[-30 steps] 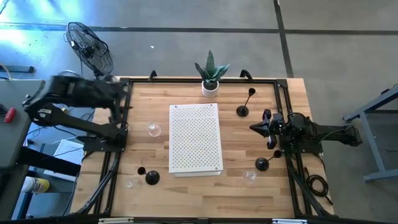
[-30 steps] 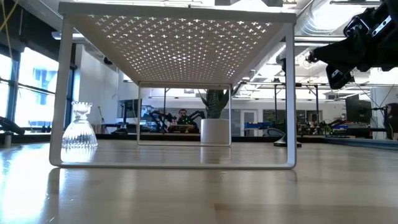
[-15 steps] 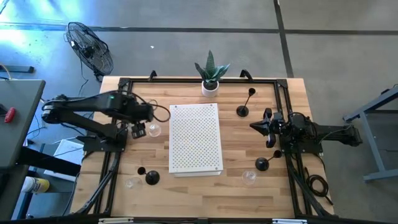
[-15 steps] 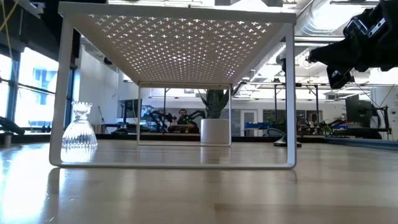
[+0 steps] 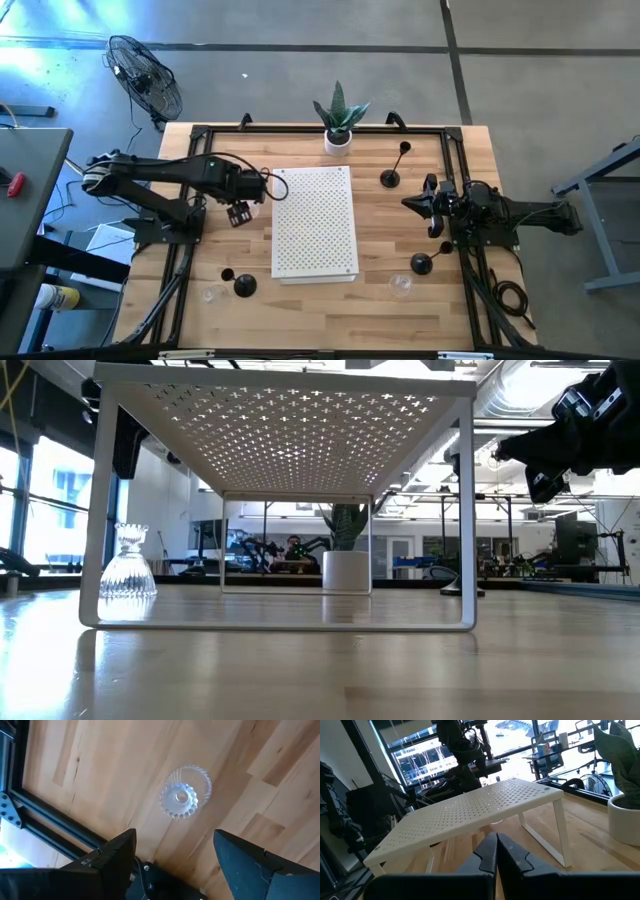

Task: Pick & Place candle stick holders
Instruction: Put the top transparent glass candle holder on the shelf

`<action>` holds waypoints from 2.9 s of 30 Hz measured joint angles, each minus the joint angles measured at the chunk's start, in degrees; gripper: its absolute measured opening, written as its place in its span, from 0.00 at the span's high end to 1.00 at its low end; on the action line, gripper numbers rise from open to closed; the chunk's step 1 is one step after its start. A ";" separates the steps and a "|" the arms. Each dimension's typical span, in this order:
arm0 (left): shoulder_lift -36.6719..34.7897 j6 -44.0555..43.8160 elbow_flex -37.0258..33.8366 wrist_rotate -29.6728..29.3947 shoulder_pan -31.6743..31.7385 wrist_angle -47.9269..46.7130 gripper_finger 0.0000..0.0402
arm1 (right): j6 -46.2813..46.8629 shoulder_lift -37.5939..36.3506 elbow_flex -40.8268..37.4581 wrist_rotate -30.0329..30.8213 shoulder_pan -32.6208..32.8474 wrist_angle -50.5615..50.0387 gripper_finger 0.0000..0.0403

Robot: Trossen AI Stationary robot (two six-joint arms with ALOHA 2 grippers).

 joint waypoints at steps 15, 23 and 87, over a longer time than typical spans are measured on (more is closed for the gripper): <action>1.33 -5.21 -0.06 6.48 5.48 -2.68 0.35 | 0.01 0.00 0.00 0.07 0.00 -0.04 1.00; 1.33 -0.97 -0.11 8.53 15.97 -1.18 0.35 | -0.29 0.00 0.00 1.31 0.00 -0.01 1.00; 1.53 -3.85 -12.00 18.42 18.80 19.32 0.35 | 0.02 0.04 0.00 0.51 0.00 -0.12 1.00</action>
